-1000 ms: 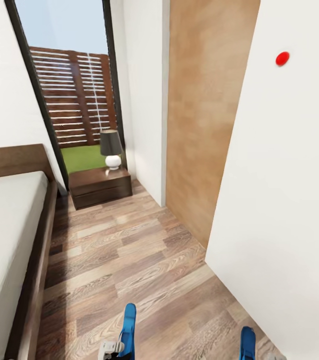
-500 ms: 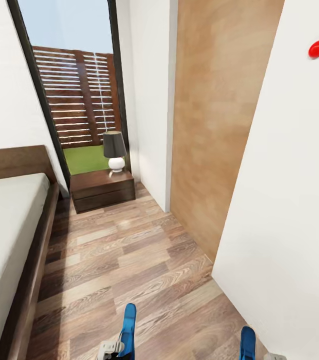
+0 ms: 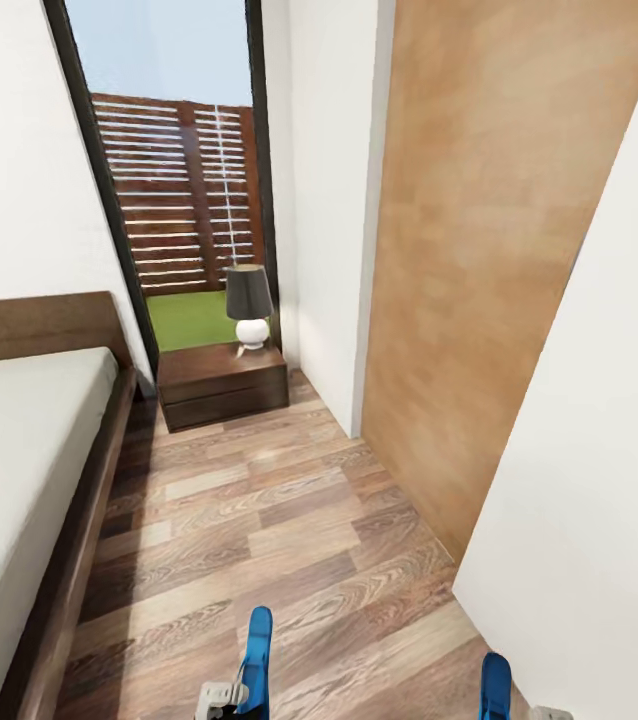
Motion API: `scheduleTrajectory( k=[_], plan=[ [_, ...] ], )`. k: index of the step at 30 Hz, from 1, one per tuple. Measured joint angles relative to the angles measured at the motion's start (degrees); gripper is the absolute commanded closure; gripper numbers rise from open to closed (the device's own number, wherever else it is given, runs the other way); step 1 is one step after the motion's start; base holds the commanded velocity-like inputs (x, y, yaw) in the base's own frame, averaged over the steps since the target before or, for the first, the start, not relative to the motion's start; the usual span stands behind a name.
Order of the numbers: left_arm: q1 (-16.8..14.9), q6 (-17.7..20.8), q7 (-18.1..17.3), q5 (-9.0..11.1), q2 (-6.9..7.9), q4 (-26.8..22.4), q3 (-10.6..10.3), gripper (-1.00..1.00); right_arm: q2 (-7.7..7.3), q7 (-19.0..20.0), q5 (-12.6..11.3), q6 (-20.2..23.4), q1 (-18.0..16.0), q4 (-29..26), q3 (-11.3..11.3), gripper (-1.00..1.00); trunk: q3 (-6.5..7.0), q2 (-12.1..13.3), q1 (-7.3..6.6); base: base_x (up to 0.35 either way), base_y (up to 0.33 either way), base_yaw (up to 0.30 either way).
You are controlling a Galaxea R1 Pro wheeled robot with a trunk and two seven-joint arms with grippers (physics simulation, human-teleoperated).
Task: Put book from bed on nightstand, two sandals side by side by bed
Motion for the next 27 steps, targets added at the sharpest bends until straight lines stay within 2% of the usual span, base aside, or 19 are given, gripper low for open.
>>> scheduleTrajectory(
  k=[4,13,27],
  plan=[
    [0.00,0.00,0.01,0.00,0.00,0.00,0.00,1.00,0.00,0.00,0.00,-0.01,0.00,0.00,0.00,1.00,0.00,0.00,0.00,0.313,0.000,0.028],
    [0.00,0.00,0.00,0.01,0.00,-0.01,0.01,1.00,0.00,0.00,0.00,0.00,-0.01,0.01,0.01,1.00,-0.05,0.00,0.00,0.312,0.000,0.188],
    [0.00,0.00,-0.03,0.00,0.00,0.00,0.01,1.00,0.00,-0.08,0.00,0.00,0.00,0.08,0.07,1.00,-0.06,0.00,0.00,0.312,0.000,0.008]
  ],
)
